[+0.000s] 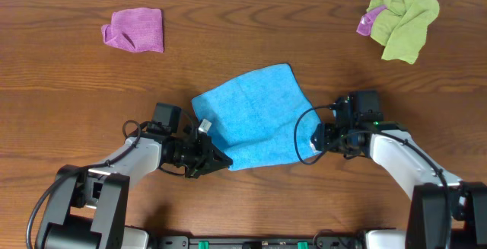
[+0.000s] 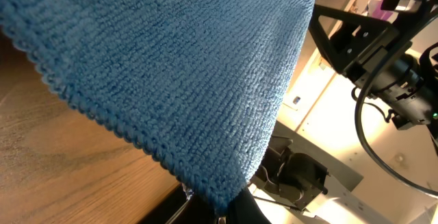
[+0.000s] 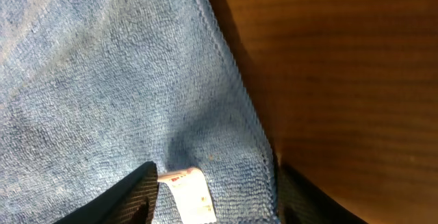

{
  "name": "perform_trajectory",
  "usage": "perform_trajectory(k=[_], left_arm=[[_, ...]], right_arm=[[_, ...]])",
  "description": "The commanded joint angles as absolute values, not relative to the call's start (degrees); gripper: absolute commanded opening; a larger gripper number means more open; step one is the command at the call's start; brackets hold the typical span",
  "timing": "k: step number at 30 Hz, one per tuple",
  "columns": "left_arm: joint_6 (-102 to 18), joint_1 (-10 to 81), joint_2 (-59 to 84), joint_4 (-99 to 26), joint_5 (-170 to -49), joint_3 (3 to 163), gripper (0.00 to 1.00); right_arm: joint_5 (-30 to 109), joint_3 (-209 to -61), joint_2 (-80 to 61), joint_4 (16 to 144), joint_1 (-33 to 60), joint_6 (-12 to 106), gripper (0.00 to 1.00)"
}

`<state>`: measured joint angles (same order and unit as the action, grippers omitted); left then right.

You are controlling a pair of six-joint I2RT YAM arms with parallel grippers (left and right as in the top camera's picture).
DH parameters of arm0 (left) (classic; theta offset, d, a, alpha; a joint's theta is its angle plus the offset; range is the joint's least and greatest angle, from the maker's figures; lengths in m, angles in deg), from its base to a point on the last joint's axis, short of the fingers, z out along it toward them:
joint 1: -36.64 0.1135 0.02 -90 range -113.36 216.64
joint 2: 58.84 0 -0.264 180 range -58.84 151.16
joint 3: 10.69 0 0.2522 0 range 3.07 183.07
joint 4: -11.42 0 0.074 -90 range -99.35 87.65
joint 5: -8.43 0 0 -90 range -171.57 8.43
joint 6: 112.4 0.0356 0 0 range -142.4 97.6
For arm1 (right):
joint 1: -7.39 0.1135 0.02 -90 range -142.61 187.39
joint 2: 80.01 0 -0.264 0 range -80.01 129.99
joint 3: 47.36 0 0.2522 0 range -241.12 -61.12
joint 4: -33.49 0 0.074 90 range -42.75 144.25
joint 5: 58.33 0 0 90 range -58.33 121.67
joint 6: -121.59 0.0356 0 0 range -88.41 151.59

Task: Fold the cloth
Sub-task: 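Grasp the near right corner of the blue cloth with the right gripper, then lift both near corners and fold them forward over the far half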

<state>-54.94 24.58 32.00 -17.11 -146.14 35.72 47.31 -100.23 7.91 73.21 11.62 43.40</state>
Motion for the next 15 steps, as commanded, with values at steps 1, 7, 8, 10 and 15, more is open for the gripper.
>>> perform_trajectory(k=[1,7,8,10,15], left_arm=[[-54.2,24.9,31.8,-17.3,-147.7,35.7,0.06],[-54.4,24.9,31.8,-17.3,-147.7,35.7,0.06],[-54.4,24.9,31.8,-17.3,-147.7,35.7,0.06],[-54.4,24.9,31.8,-17.3,-147.9,35.7,0.06],[-54.4,25.0,31.8,-17.3,-148.9,35.7,0.06]], right_arm=[[47.8,-99.1,11.2,73.1,11.4,44.4,0.52],[48.2,-99.1,12.7,72.8,11.4,44.4,0.32],[48.2,-99.1,12.7,72.8,11.4,44.4,0.27],[48.2,-99.1,12.7,72.8,11.4,44.4,0.13],[47.3,-99.2,12.5,73.3,11.4,44.4,0.01]])
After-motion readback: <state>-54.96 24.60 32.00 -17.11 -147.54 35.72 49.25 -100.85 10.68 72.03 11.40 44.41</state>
